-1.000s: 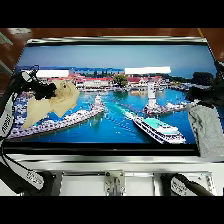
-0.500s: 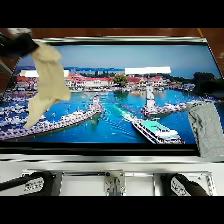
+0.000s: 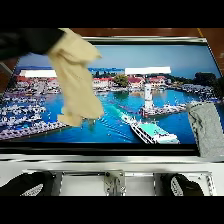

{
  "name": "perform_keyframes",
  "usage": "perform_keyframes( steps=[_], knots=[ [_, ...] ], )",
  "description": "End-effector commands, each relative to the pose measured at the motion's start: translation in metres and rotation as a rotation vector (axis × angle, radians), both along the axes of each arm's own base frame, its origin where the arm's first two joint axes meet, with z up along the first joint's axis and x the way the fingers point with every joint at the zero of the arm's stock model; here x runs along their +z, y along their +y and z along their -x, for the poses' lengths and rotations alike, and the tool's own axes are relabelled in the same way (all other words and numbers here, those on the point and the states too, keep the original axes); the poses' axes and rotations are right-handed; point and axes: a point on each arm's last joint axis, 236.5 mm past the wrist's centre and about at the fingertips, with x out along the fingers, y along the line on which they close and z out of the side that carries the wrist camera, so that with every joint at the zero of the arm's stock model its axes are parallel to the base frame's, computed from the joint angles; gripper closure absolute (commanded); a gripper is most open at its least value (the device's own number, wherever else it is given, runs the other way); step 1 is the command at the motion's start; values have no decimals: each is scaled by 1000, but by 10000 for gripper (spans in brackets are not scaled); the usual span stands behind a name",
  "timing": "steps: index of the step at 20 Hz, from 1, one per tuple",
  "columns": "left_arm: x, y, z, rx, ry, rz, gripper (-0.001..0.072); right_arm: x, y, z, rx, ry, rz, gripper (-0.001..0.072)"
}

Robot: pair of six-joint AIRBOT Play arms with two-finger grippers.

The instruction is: Fold the shirts.

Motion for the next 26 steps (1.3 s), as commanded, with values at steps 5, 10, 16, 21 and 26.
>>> perform_keyframes(
  steps=[5,10,16,21,26],
  knots=[
    [-251,-217,55,-394,473,-194,671,-51,12,31,27,206,-51,69],
    [-349,-238,75,-411,883,-167,2,-113,-8,35,-33,369,-33,68],
    [-301,-38,-13,-215,883,-306,4,-194,-4,9,13,575,-114,68],
    [-319,110,-5,93,1001,-307,3,-258,18,-12,112,750,-246,68],
    [-401,147,27,243,1159,-239,2,-300,48,-20,175,865,-422,68]
  ],
)
